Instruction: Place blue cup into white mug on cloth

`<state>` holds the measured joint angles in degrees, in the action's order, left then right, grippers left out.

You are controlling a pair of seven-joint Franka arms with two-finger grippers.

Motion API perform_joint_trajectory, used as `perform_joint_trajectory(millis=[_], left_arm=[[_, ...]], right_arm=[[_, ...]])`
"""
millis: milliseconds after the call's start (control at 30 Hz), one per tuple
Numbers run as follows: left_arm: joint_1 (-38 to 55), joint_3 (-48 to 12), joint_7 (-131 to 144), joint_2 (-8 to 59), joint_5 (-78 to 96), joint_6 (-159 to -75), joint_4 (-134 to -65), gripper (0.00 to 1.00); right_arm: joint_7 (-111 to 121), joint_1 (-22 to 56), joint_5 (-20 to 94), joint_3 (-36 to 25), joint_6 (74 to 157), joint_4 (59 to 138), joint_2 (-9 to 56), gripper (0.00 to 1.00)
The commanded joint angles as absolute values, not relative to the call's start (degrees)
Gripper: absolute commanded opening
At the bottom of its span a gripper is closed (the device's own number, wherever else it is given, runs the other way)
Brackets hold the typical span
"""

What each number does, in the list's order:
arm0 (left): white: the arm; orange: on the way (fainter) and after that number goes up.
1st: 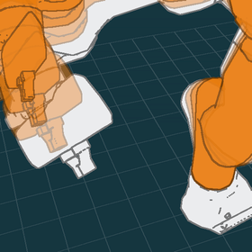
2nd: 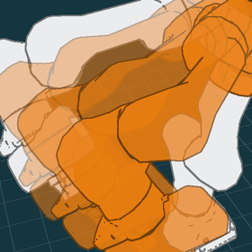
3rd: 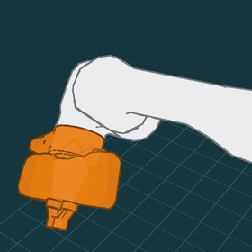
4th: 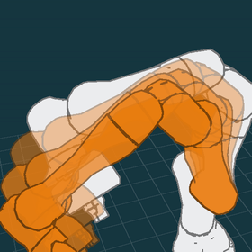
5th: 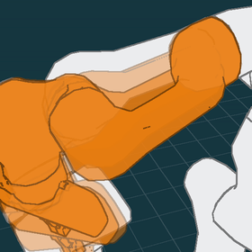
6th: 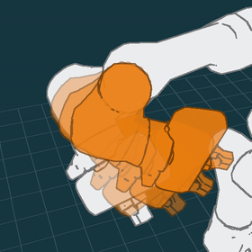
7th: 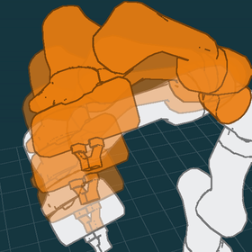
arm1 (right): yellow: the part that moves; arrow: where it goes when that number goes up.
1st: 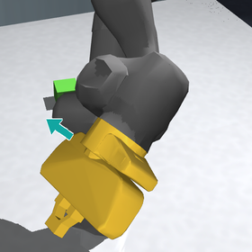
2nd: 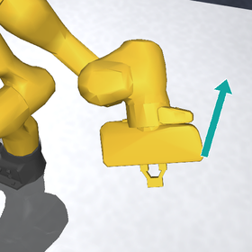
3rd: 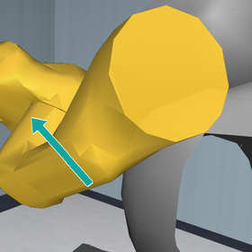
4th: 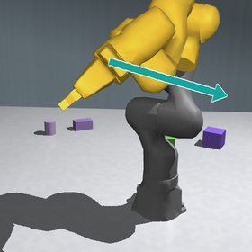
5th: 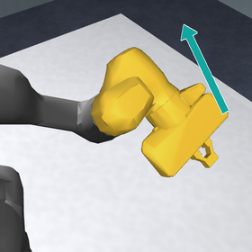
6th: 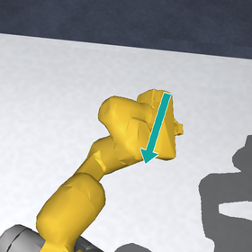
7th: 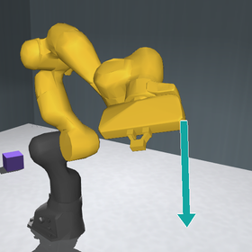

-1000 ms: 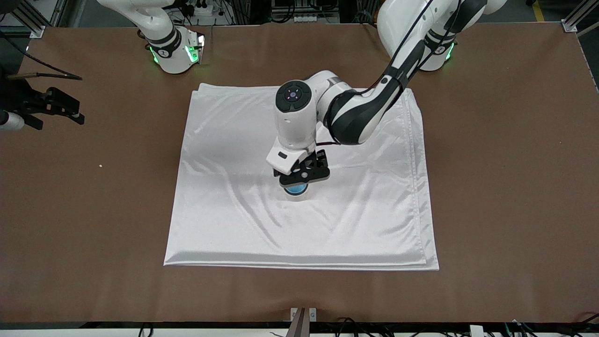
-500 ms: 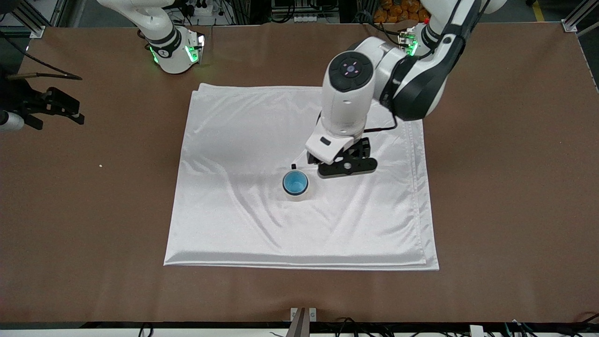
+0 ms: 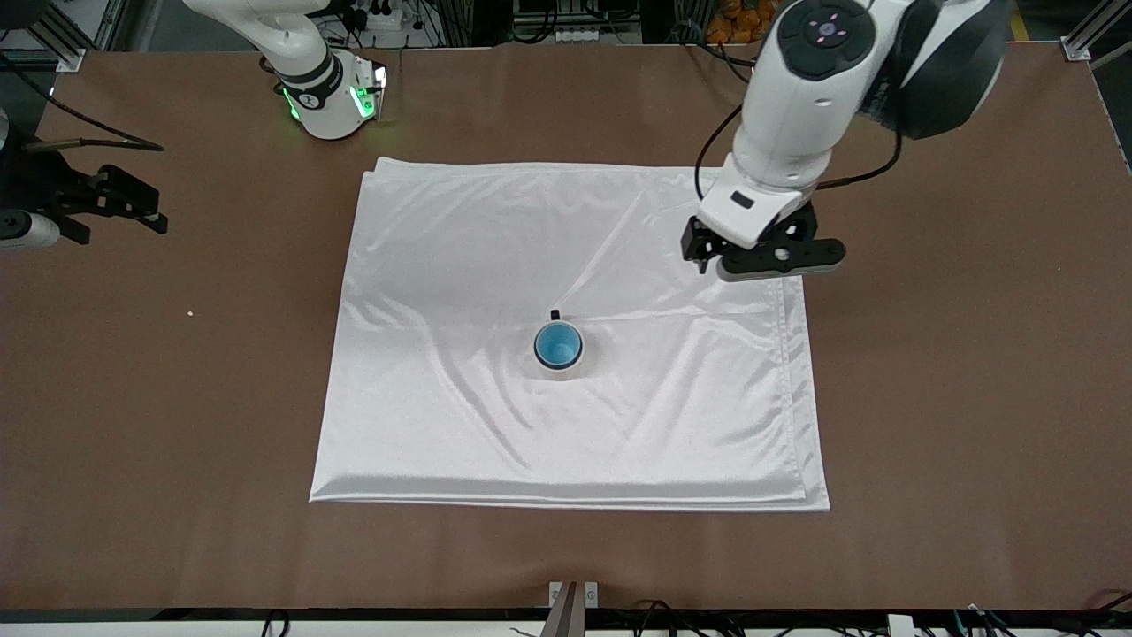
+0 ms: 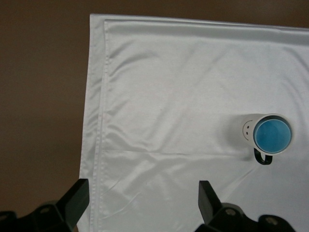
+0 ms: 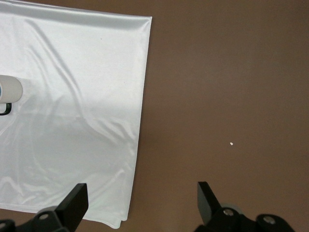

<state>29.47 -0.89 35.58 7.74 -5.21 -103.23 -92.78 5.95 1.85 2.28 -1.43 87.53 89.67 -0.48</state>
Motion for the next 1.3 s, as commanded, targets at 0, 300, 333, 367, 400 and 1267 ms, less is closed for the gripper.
perform_joint_trajectory(millis=[0,300,333,367,400,1267], left_arm=[[25.58,-1.49,33.05,1.59,-4.13,-102.31,-98.17,1.00],[18.20,-2.46,22.42,-2.54,-0.70,-98.27,-97.65,1.00],[17.24,-2.81,21.63,-3.07,-0.62,-97.83,-97.65,1.00],[16.27,-3.07,20.66,-3.60,-0.62,-97.39,-97.65,1.00],[15.56,-3.34,19.78,-3.86,-0.70,-97.03,-97.56,1.00],[8.53,-4.57,12.93,-0.70,1.14,-90.09,-86.22,1.00]], right_arm=[[6.50,2.37,2.99,-2.11,87.28,90.00,-0.97,1.00],[6.50,2.37,2.99,-2.11,87.28,89.91,-0.88,1.00],[6.50,2.37,2.99,-2.11,87.28,90.00,-0.88,1.00],[6.50,2.37,2.99,-2.11,87.28,90.00,-0.88,1.00],[6.50,2.37,2.99,-2.11,87.28,90.00,-0.88,1.00],[6.33,3.08,2.99,-2.11,87.19,89.91,-0.88,1.00]])
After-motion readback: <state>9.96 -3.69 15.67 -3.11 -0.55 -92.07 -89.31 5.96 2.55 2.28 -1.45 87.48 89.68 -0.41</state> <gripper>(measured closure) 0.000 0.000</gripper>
